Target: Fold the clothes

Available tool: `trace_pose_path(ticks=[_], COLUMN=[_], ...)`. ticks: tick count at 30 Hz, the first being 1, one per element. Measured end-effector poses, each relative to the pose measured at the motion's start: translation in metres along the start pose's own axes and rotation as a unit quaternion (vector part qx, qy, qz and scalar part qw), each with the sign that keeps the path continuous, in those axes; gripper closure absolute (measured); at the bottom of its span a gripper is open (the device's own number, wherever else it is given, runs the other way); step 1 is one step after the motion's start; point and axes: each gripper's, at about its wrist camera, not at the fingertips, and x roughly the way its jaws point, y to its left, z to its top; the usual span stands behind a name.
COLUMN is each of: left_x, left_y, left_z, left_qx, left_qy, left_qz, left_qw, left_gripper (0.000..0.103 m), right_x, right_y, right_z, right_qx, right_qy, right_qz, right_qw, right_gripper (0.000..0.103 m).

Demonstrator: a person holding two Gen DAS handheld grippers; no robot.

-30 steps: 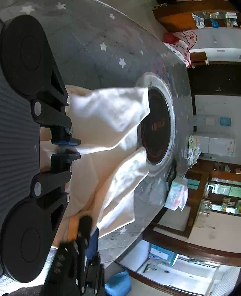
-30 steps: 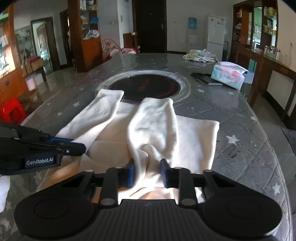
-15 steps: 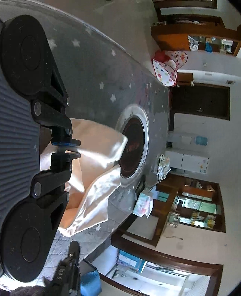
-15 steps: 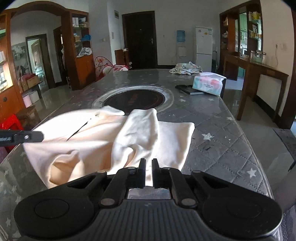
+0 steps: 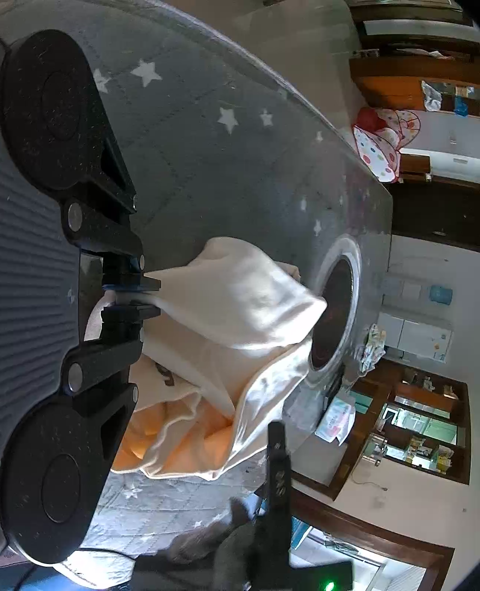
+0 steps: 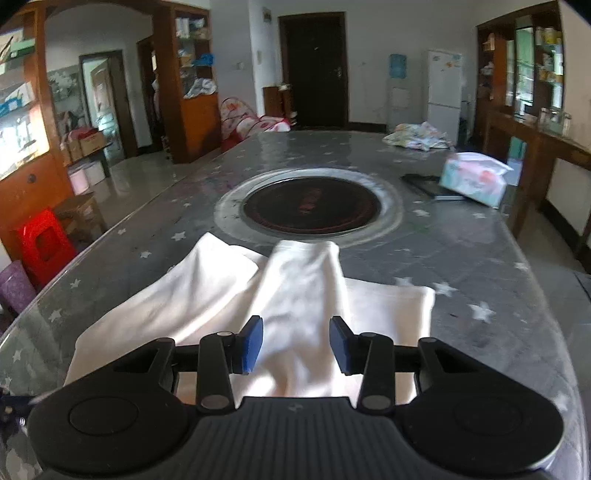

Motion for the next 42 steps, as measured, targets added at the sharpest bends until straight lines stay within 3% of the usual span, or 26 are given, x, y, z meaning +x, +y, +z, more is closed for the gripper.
trace_pose_path(ticks=[6,11,17,18,20,21,24,36,42], left_x=[0.001,0.001,-0.001,-0.002,-0.003,-0.003,-0.004,0.065,0.105], left_y=[0.006,0.008,0.004,0.004,0.002,0.002,-0.001,-0.038,-0.048], left_z=[0.001,0.001,0.008,0.009,0.012,0.013,0.017,0.074,0.080], left_qx=[-0.002,0.004,0.017,0.019,0.023,0.025,0.032,0.088,0.104], left_qy=[0.001,0.000,-0.013,-0.016,-0.020,-0.022,-0.029,-0.023,0.003], left_qz=[-0.005,-0.008,-0.008,-0.007,-0.007,-0.007,-0.007,0.012,0.026], left_qw=[1.0000,1.0000,0.9997,0.9997,0.9995,0.9994,0.9990,0.9957,0.9942], left_gripper=[0.088,0.070,0.059,0.058,0.056,0.056,0.056,0.056,0.057], right_x=[0.045,0.087,0.117,0.118,0.120,0.119,0.118,0.054,-0.011], right_y=[-0.002,-0.016,-0.026,-0.028,-0.030,-0.030,-0.031,-0.042,-0.059], right_z=[0.023,0.036,0.042,0.043,0.043,0.043,0.042,0.036,0.018], right_qx=[-0.008,-0.005,0.011,0.016,0.026,0.027,0.029,0.034,0.037], right_qy=[0.007,0.031,0.047,0.047,0.048,0.047,0.043,-0.024,-0.071], right_qz=[-0.016,-0.032,-0.022,-0.019,-0.010,-0.007,0.001,0.008,-0.003], right_qw=[1.000,0.999,0.999,0.999,0.998,0.999,0.999,0.999,0.997], right_gripper=[0.059,0.059,0.061,0.063,0.076,0.085,0.098,0.099,0.099])
